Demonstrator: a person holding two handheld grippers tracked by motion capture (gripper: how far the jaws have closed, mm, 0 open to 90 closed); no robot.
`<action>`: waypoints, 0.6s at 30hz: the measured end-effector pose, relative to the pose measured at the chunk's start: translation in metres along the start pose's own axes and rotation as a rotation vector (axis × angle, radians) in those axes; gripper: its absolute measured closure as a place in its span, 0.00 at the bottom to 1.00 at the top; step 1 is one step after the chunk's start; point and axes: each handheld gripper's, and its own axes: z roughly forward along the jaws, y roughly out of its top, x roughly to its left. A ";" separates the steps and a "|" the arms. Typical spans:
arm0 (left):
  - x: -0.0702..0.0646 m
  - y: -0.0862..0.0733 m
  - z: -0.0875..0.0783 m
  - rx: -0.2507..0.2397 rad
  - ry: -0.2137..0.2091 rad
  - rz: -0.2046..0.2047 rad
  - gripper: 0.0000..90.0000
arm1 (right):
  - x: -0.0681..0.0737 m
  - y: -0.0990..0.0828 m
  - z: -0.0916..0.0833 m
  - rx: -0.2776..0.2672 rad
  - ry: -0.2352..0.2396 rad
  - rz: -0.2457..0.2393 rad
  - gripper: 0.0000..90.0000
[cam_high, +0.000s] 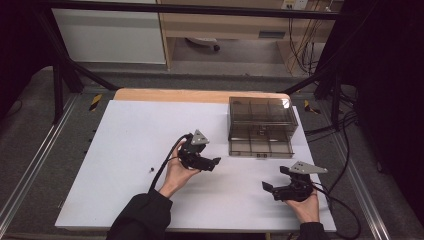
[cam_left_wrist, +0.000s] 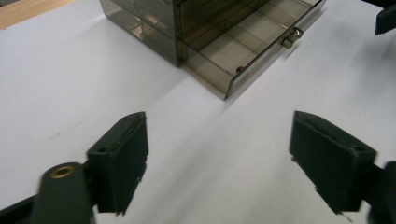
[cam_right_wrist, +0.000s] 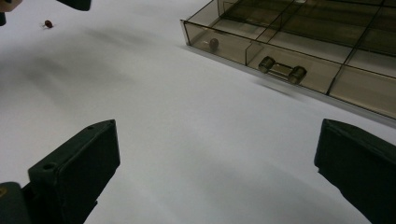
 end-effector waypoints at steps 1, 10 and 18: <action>0.001 -0.002 -0.003 -0.001 0.004 0.001 0.18 | 0.000 0.000 0.000 -0.001 0.000 0.002 0.01; 0.018 -0.021 -0.033 -0.009 0.025 -0.017 0.11 | 0.000 0.000 0.001 0.003 -0.004 0.002 0.01; 0.034 -0.043 -0.062 0.007 0.066 -0.027 0.07 | 0.000 0.000 0.000 0.003 -0.004 0.003 0.01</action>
